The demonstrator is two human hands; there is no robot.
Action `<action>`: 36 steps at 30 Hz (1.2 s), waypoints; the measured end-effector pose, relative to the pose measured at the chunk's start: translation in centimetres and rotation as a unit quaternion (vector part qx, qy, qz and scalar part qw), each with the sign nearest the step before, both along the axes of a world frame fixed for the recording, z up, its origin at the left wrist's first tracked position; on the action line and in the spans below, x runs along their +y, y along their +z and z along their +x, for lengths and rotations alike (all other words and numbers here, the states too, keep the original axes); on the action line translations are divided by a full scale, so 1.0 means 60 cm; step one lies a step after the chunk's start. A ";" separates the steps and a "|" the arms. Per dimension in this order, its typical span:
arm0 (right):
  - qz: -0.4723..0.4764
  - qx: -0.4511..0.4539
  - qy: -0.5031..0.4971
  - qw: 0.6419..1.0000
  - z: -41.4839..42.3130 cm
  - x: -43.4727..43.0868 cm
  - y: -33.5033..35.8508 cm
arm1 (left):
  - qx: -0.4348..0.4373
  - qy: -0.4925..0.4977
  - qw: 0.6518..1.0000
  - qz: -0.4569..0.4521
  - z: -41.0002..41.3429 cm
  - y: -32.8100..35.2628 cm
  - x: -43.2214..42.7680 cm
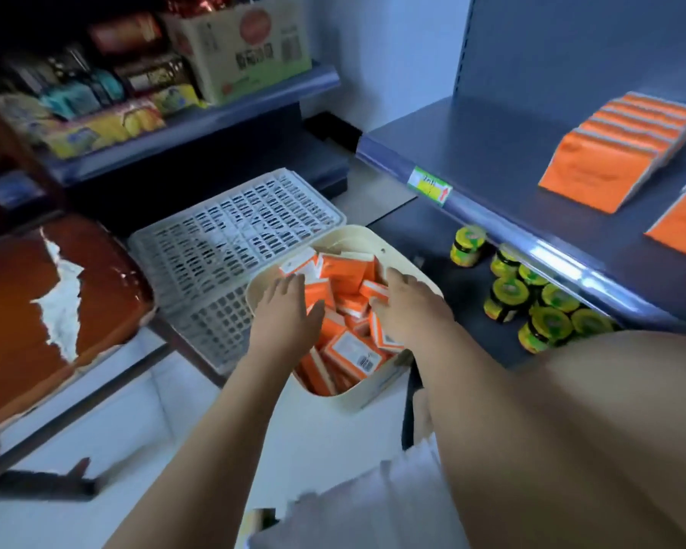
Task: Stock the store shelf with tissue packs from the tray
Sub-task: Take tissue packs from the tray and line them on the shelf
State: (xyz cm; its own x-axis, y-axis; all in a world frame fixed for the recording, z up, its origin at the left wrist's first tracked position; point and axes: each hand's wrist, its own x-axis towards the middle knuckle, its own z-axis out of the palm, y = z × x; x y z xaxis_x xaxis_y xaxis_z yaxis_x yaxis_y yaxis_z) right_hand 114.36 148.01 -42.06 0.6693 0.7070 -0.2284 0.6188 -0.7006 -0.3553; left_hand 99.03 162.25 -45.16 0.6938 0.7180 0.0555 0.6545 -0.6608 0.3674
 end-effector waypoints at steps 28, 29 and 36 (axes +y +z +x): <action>-0.193 0.177 0.007 0.965 -0.035 0.119 -0.234 | 0.264 0.113 0.942 -0.172 0.077 -0.160 0.063; -0.193 0.173 0.013 0.966 -0.032 0.122 -0.240 | 0.266 0.129 0.939 -0.176 0.084 -0.162 0.065; -0.224 0.151 0.049 0.962 -0.019 0.113 -0.262 | 0.266 0.142 0.937 -0.175 0.104 -0.175 0.100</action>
